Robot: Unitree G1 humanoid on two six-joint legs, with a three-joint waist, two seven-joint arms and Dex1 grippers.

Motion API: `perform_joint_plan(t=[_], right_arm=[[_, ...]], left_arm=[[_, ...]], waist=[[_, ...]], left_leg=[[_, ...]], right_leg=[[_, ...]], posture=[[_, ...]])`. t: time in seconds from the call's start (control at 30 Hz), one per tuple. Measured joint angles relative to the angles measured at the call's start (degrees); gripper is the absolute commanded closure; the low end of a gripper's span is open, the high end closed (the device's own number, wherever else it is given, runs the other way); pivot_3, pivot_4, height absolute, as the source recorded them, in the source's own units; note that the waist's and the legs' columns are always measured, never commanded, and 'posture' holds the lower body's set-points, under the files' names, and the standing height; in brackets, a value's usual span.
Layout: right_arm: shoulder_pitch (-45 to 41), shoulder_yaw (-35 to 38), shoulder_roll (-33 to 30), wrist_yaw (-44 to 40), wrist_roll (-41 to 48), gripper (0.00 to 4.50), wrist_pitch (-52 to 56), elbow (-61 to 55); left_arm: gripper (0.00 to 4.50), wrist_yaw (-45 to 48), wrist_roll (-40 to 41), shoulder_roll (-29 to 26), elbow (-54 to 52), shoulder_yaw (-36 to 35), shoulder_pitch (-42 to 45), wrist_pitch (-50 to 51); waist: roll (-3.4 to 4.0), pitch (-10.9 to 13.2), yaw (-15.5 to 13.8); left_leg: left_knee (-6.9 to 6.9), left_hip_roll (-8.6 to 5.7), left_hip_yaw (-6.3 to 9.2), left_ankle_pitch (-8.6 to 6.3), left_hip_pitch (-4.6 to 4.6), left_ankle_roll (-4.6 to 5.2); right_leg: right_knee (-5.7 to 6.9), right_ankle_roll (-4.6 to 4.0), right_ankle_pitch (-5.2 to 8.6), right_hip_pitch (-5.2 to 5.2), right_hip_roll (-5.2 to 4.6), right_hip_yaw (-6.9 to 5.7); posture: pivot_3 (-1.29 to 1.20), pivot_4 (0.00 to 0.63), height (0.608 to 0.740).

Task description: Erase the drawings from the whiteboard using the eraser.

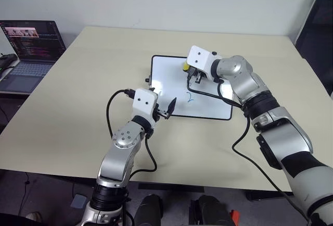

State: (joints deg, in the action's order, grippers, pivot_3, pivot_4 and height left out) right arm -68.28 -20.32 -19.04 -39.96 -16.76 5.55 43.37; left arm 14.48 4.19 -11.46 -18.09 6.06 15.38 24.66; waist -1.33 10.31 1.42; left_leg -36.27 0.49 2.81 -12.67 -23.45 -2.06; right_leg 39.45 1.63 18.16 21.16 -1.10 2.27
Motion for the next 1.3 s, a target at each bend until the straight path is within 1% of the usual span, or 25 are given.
perform_joint_plan(t=[0.3,0.73,0.87,1.1,1.3], right_arm=[[1.99,1.06,-2.45,-0.27,0.05,3.53,0.89,-2.35],[2.6,1.27,-3.25,-1.16,0.11,3.53,2.36,-3.88],[4.04,2.85,-4.05,-3.03,1.49,3.53,5.64,-6.52],[4.66,5.28,-3.55,-6.24,4.6,3.53,16.18,-10.61],[4.55,5.42,-2.76,-6.21,4.64,3.53,17.8,-11.17]], left_arm=[[0.0,0.1,0.0,-0.01,0.0,0.27,0.0,0.0],[0.0,0.29,0.04,-0.07,0.01,0.3,0.03,0.0],[0.0,0.52,0.05,-0.06,0.02,0.32,0.05,0.0],[0.0,1.02,0.05,0.12,0.04,0.38,0.22,0.0],[0.0,1.04,0.05,0.17,0.04,0.35,0.32,0.0]], waist=[[-0.01,0.0,-0.07],[-0.01,-0.01,-0.13],[-0.02,-0.01,-0.18],[-0.02,-0.02,-0.08],[-0.02,-0.02,0.1]], left_leg=[[-0.01,-0.01,0.0,0.0,0.01,0.0],[-0.02,-0.02,0.02,0.01,0.02,0.01],[-0.02,-0.02,0.02,0.01,0.02,0.01],[-0.02,0.0,0.01,0.01,0.04,0.01],[-0.02,0.0,0.0,0.01,0.05,0.01]], right_leg=[[-0.01,0.0,0.0,-0.03,0.0,0.0],[-0.02,0.0,0.0,-0.06,-0.01,-0.02],[-0.02,0.01,0.0,-0.07,-0.01,-0.03],[-0.01,0.0,0.0,-0.07,-0.01,-0.01],[-0.01,0.01,0.0,-0.07,0.0,0.0]], posture=[[0.0,0.15,0.74],[0.0,0.15,0.74],[0.0,0.15,0.74],[0.0,0.15,0.74],[0.0,0.15,0.74]])
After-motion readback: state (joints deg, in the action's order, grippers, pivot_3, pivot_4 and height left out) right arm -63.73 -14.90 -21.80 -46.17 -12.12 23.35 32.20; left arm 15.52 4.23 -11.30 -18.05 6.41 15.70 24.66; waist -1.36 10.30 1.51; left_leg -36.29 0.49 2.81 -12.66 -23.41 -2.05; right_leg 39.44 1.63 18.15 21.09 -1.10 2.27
